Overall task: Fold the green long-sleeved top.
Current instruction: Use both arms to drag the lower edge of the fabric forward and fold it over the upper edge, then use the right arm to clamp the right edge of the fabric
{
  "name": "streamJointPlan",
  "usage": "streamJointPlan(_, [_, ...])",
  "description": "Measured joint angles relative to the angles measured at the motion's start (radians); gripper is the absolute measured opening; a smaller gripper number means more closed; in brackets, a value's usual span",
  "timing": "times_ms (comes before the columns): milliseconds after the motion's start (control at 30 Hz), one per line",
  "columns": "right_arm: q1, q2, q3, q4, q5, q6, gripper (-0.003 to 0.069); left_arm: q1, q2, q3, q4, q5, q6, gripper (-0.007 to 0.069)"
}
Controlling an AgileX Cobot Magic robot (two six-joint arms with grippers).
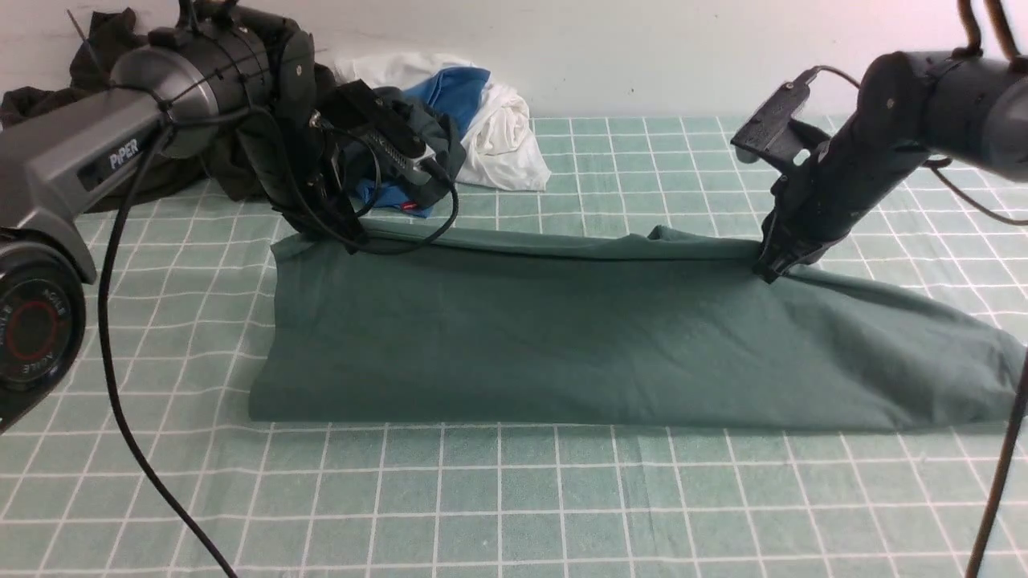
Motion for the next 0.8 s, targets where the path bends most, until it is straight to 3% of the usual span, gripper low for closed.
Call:
streamJointPlan(167, [-0.003,0.004,-0.007,-0.012,-0.04,0.13,0.0185,0.007,0.024,-0.001,0.024,-0.037,-0.003,0.0114])
streamJointPlan(333, [0.007,-0.051,-0.044,0.023,0.04,0.197,0.0366,0.005,0.023,-0.028,0.024,-0.028,-0.085,0.032])
streamJointPlan(500, [0.066,-0.068,-0.059,0.177,0.146,0.164,0.0386,-0.017,0.001,-0.089,0.025,0.072,-0.232,0.0419])
streamJointPlan(700, [0.171,0.047,-0.059,0.249,0.138,0.112,0.034,-0.079,-0.035,-0.125,0.022,0.236,-0.26,0.0334])
streamJointPlan(767, [0.185,0.082,-0.06,0.241,0.101,0.113,0.0326,-0.089,-0.035,-0.125,0.021,0.262,-0.26,0.0277])
streamJointPlan(800, [0.194,0.117,-0.066,0.219,0.031,0.139,0.0311,-0.097,-0.035,-0.125,0.021,0.278,-0.26,0.02])
